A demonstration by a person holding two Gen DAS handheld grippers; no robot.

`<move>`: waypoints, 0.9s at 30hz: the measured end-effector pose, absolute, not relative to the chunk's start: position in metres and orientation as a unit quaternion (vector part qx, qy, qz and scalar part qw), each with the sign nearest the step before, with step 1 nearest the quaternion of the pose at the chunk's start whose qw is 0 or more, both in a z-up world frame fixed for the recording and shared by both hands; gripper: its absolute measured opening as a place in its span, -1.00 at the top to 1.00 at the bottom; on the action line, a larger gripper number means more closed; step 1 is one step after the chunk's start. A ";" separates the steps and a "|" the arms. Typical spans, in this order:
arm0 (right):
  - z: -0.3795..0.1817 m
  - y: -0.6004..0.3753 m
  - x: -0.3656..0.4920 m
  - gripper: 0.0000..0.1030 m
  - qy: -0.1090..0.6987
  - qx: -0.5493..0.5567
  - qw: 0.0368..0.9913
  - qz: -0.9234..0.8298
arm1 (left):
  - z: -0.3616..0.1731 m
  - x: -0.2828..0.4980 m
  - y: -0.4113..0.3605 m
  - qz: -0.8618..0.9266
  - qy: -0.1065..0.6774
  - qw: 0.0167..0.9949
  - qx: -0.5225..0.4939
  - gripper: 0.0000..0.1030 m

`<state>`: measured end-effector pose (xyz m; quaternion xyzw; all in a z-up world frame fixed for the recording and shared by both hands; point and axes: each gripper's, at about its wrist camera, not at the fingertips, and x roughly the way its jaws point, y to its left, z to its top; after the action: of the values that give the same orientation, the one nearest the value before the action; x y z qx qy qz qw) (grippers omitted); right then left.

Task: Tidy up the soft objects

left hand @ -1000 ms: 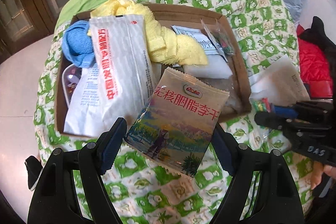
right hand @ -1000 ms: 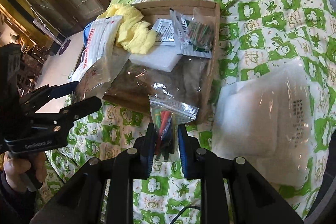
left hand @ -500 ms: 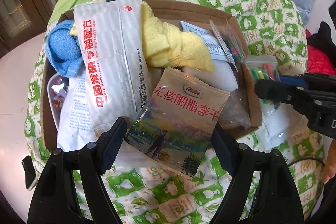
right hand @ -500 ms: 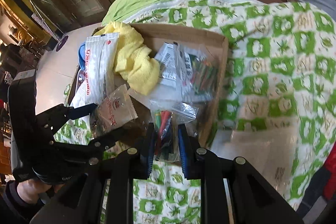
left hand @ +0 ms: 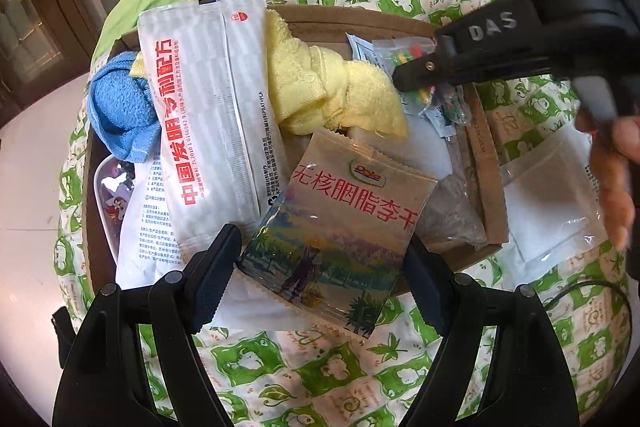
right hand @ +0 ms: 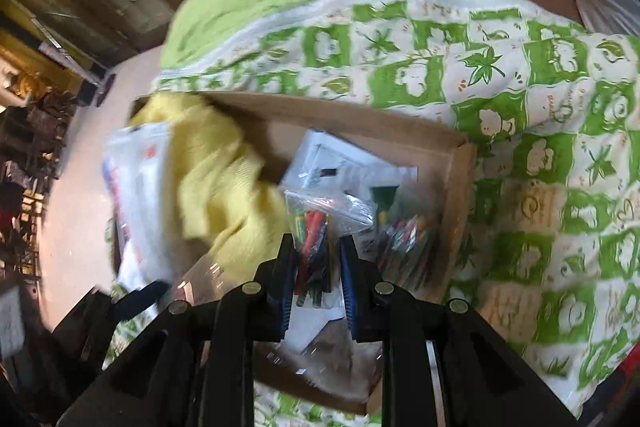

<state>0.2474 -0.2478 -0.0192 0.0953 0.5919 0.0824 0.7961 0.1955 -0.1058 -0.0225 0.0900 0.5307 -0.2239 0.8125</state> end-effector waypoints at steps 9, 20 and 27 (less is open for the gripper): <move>-0.016 -0.242 0.249 0.37 0.582 0.094 0.804 0.078 | -0.021 0.197 -0.103 -0.220 0.536 0.811 0.078 -0.55; 0.003 -0.255 0.218 -0.23 0.539 0.124 0.828 0.089 | 0.004 0.179 -0.086 -0.229 0.516 0.822 0.074 -0.56; -0.004 -0.261 0.162 -0.23 0.525 0.142 0.833 0.096 | 0.022 0.140 -0.066 -0.226 0.481 0.841 0.102 -0.56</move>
<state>0.1624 -0.2608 -0.0036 0.1419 0.5254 0.0964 0.8334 0.1399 -0.0660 0.0221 0.1021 0.4805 -0.2261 0.8412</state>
